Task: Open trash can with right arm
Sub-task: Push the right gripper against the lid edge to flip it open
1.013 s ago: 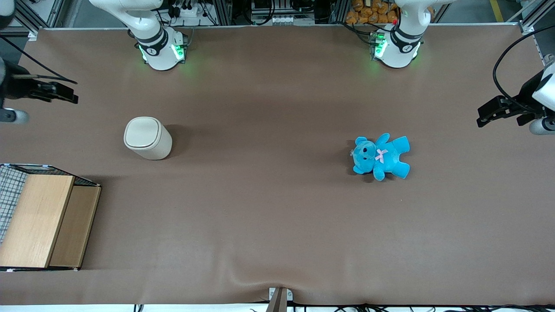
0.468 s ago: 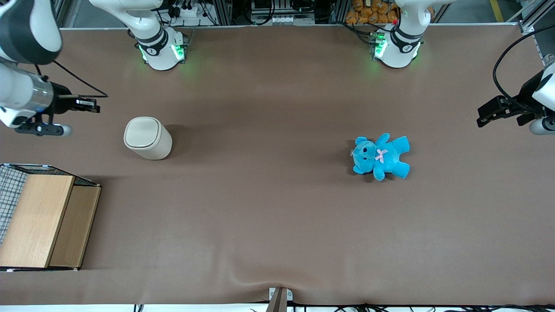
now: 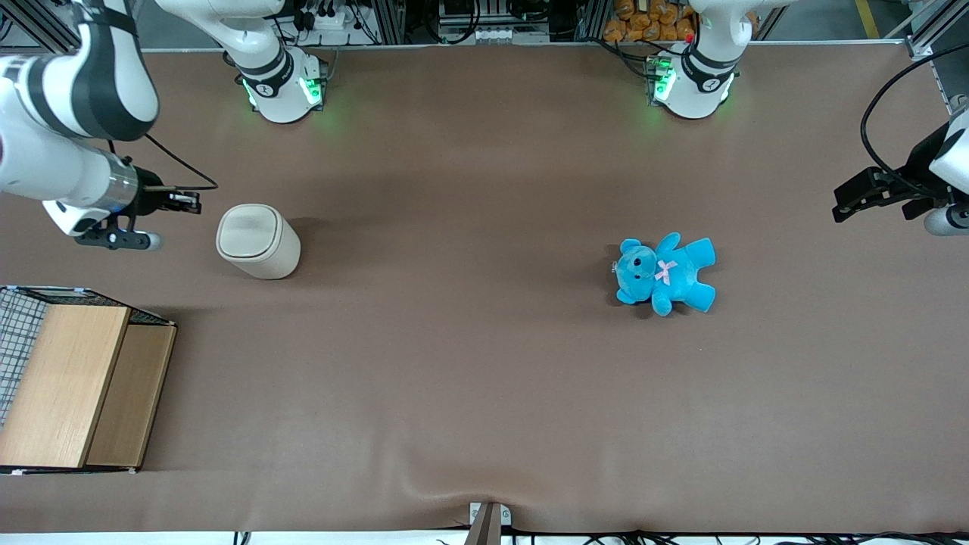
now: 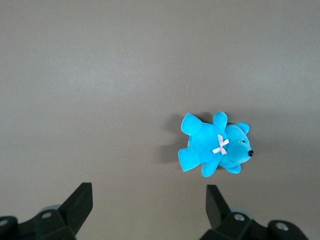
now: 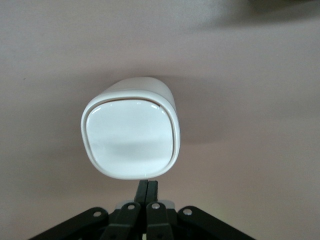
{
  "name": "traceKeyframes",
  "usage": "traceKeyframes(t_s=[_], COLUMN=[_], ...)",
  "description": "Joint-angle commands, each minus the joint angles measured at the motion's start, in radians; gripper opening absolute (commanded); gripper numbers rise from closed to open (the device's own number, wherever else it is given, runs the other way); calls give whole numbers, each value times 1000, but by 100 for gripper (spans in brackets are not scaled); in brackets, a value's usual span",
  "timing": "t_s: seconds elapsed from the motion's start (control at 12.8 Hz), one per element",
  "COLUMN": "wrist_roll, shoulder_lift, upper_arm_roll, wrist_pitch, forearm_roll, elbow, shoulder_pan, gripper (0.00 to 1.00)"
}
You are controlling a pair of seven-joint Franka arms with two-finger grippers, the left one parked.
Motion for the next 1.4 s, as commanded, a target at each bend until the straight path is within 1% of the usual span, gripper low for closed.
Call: traceKeyframes(t_s=[0.0,0.31,0.62,0.78,1.09,1.32], wrist_roll=[-13,-19,-33,-33,-58,-62], shoulder_lift=[-15,42,89,97,97,103], upper_arm_roll=[-3,-3,-3,-3,-3,-3], wrist_pitch=[93,188,243,299,302,336], forearm_roll=[9,9,9,9,9,9], elbow=[-71,-93,-114,-148,-162,-180], shoulder_pan=[5,4,-1,0,0,-1], gripper=[0,0,0,0,0,0])
